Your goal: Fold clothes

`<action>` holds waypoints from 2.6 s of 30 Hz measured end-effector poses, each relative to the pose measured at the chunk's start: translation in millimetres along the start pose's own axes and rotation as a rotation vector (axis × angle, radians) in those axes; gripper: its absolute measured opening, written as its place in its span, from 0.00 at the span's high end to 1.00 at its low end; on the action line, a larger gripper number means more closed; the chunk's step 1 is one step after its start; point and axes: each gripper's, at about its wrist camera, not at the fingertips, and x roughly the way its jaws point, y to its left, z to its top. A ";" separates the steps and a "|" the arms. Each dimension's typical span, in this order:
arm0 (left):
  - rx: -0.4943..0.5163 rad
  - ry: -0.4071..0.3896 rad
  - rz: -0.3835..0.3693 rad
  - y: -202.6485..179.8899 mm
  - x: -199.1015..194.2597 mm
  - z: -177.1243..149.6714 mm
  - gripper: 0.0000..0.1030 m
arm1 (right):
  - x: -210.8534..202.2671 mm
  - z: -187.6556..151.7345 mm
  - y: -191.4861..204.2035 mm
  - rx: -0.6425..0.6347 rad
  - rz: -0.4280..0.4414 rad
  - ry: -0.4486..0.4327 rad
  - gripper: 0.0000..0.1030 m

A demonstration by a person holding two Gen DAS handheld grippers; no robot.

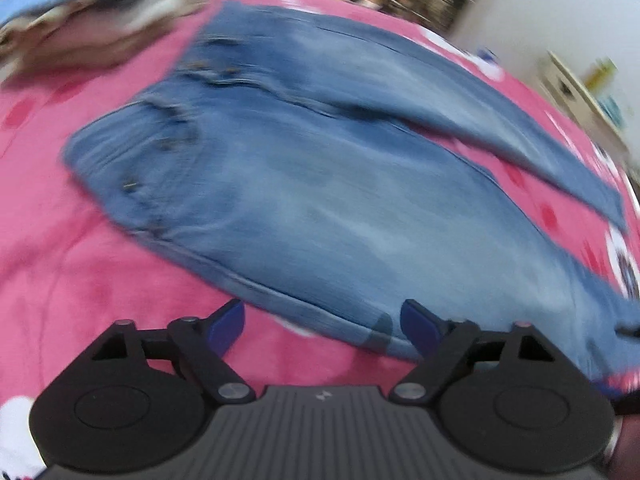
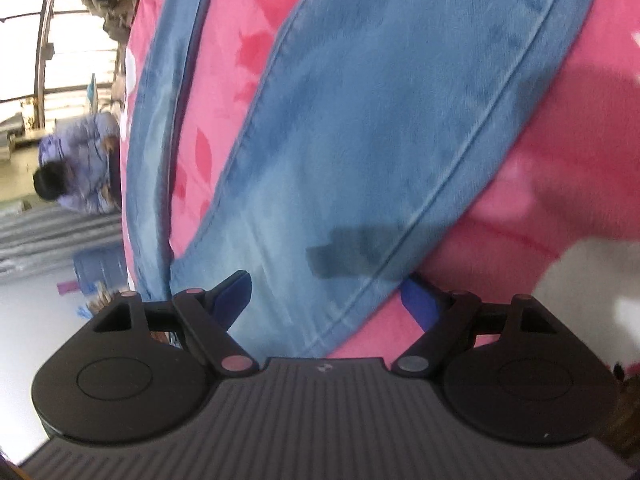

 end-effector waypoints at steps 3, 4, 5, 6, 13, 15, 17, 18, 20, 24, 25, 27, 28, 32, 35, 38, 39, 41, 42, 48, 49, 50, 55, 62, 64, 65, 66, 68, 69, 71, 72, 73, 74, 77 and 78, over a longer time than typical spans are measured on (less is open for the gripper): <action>-0.073 -0.007 0.008 17.0 3.8 3.2 0.38 | 0.0 0.1 -1.5 0.026 0.007 -0.017 0.25; -0.090 -0.009 0.004 21.7 4.6 3.2 0.40 | 0.2 -0.9 -1.9 0.032 0.009 -0.020 0.26; -0.093 -0.011 -0.006 25.1 5.8 2.4 0.40 | 0.5 -1.9 -2.1 0.036 0.010 -0.022 0.27; -0.090 -0.013 -0.019 28.2 7.2 1.3 0.40 | 1.3 -2.6 -2.7 0.042 0.011 -0.025 0.27; -0.158 -0.123 -0.111 47.5 13.3 -4.2 0.41 | 1.0 5.3 -5.0 0.083 0.060 -0.070 0.28; -0.192 -0.154 -0.124 51.1 16.2 -0.7 0.41 | 0.7 6.4 -3.5 0.093 0.072 -0.083 0.27; -0.209 -0.173 -0.131 54.2 19.4 2.7 0.41 | 0.2 6.9 -4.1 0.097 0.090 -0.098 0.29; -0.208 -0.181 -0.133 55.0 20.4 3.3 0.41 | -0.2 7.5 -5.1 0.094 0.097 -0.106 0.30; -0.195 -0.192 -0.129 54.6 21.7 0.4 0.43 | 0.3 7.2 -9.3 0.089 0.098 -0.113 0.34; -0.149 -0.206 -0.115 51.5 20.4 -7.5 0.46 | 7.1 4.6 -20.0 0.111 0.106 -0.121 0.49; -0.148 -0.203 -0.117 52.4 19.7 -7.8 0.46 | 8.8 3.8 -21.5 0.122 0.108 -0.123 0.50; -0.180 -0.196 -0.126 57.6 20.0 -5.3 0.53 | 9.8 2.9 -23.3 0.136 0.105 -0.129 0.56; -0.199 -0.193 -0.128 60.7 20.3 -3.3 0.55 | 9.5 2.3 -23.0 0.142 0.101 -0.133 0.58; -0.267 -0.177 -0.137 69.7 24.1 4.8 0.69 | 12.9 1.9 -19.2 0.146 0.082 -0.143 0.61; -0.266 -0.169 -0.126 68.5 24.5 8.3 0.75 | 13.8 2.0 -6.2 0.079 0.063 -0.160 0.68; -0.249 -0.166 -0.116 66.0 22.7 11.2 0.81 | 10.4 2.5 -6.5 0.053 0.064 -0.177 0.87; -0.244 -0.168 -0.114 65.0 21.3 12.1 0.83 | 9.5 3.4 -9.0 0.061 0.066 -0.179 0.88; -0.226 -0.179 -0.103 61.3 17.6 14.0 0.86 | 6.4 3.4 -7.5 0.038 0.073 -0.186 0.90; -0.208 -0.187 -0.093 58.3 15.0 14.8 0.87 | 4.8 3.5 -3.1 0.010 0.075 -0.191 0.92; -0.118 -0.251 -0.066 41.9 0.7 24.8 0.89 | -5.8 6.9 20.2 -0.139 0.088 -0.235 0.94; -0.109 -0.260 -0.066 40.2 -0.4 27.2 0.89 | -6.1 8.8 24.7 -0.163 0.084 -0.241 0.94; -0.098 -0.269 -0.066 38.4 -1.4 29.5 0.89 | -6.5 10.7 29.1 -0.187 0.080 -0.247 0.94; -0.027 -0.338 -0.067 25.8 -3.0 43.7 0.90 | -5.0 25.8 55.2 -0.311 0.069 -0.282 0.94; 0.062 -0.460 -0.064 6.3 6.6 71.5 0.90 | 1.8 53.7 107.8 -0.484 0.074 -0.346 0.94; 0.074 -0.487 -0.065 0.9 10.9 81.0 0.90 | 4.1 61.0 121.8 -0.523 0.074 -0.360 0.94; 0.080 -0.502 -0.064 -1.7 13.0 85.4 0.90 | 5.4 64.6 128.4 -0.541 0.076 -0.366 0.94; 0.083 -0.516 -0.065 -4.2 14.6 89.8 0.90 | 7.0 68.5 135.5 -0.559 0.075 -0.373 0.94; 0.088 -0.544 -0.066 -9.1 17.4 98.6 0.90 | 10.1 76.8 147.6 -0.583 0.077 -0.383 0.94; 0.092 -0.557 -0.067 -11.6 18.8 103.1 0.90 | 11.8 80.7 154.3 -0.597 0.079 -0.389 0.94; 0.100 -0.580 -0.067 -16.4 21.8 112.7 0.90 | 15.3 88.4 168.0 -0.624 0.083 -0.401 0.94; 0.103 -0.589 -0.066 -18.7 24.1 117.7 0.90 | 16.7 91.6 173.6 -0.637 0.083 -0.406 0.94; 0.106 -0.598 -0.066 -21.1 26.5 122.8 0.90 | 18.9 95.2 179.7 -0.647 0.085 -0.412 0.94; 0.106 -0.603 -0.064 -23.4 29.2 127.4 0.90 | 21.2 99.0 185.3 -0.656 0.087 -0.417 0.94; 0.106 -0.615 -0.056 -29.4 38.9 140.8 0.90 | 29.5 110.8 203.8 -0.683 0.089 -0.426 0.94; 0.106 -0.615 -0.052 -30.6 43.0 145.2 0.90 | 33.1 115.0 209.9 -0.690 0.089 -0.428 0.94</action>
